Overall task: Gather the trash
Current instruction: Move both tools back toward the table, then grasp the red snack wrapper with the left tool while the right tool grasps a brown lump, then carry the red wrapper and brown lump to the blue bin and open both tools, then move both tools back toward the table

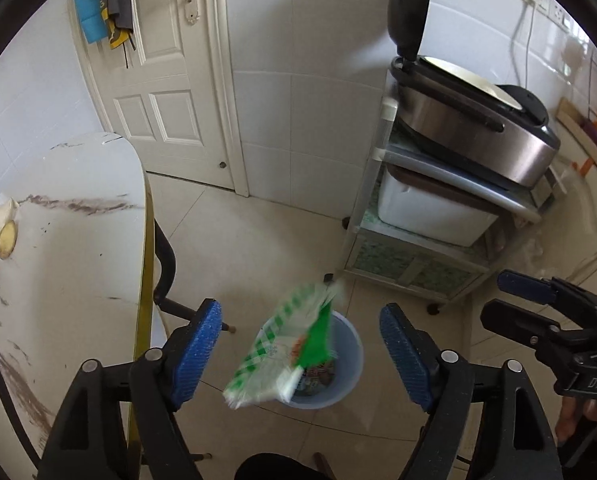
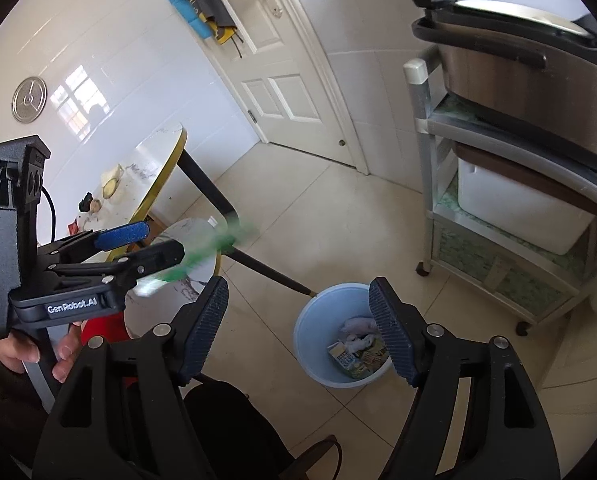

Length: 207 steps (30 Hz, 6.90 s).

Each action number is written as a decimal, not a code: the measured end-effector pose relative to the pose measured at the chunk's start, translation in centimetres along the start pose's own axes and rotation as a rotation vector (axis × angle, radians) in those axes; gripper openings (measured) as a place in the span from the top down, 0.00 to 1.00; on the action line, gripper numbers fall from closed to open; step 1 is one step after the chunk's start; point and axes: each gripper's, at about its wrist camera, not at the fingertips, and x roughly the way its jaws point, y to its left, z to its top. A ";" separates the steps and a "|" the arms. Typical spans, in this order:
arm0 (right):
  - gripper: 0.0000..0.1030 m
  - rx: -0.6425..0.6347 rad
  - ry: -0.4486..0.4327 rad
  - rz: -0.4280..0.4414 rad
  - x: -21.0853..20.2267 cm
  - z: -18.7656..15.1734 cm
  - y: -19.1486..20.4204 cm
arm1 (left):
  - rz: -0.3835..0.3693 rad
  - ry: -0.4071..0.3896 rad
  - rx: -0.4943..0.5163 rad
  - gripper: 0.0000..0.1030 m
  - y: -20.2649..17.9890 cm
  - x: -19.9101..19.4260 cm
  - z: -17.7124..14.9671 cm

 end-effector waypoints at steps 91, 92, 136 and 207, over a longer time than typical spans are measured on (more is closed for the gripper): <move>0.44 -0.515 0.143 -0.034 26.2 10.6 36.1 | 0.214 0.020 -0.536 0.84 41.4 -9.4 -6.4; 0.51 -0.527 0.145 -0.009 26.1 10.5 36.3 | 0.217 0.015 -0.535 0.84 41.0 -9.7 -6.4; 0.82 -0.500 0.107 0.231 12.0 -0.6 27.8 | 0.162 -0.066 -0.436 0.84 20.5 -15.9 -11.7; 0.31 -0.515 -0.052 0.174 5.1 4.7 31.7 | 0.332 -0.185 -0.459 0.19 24.2 -22.3 -12.4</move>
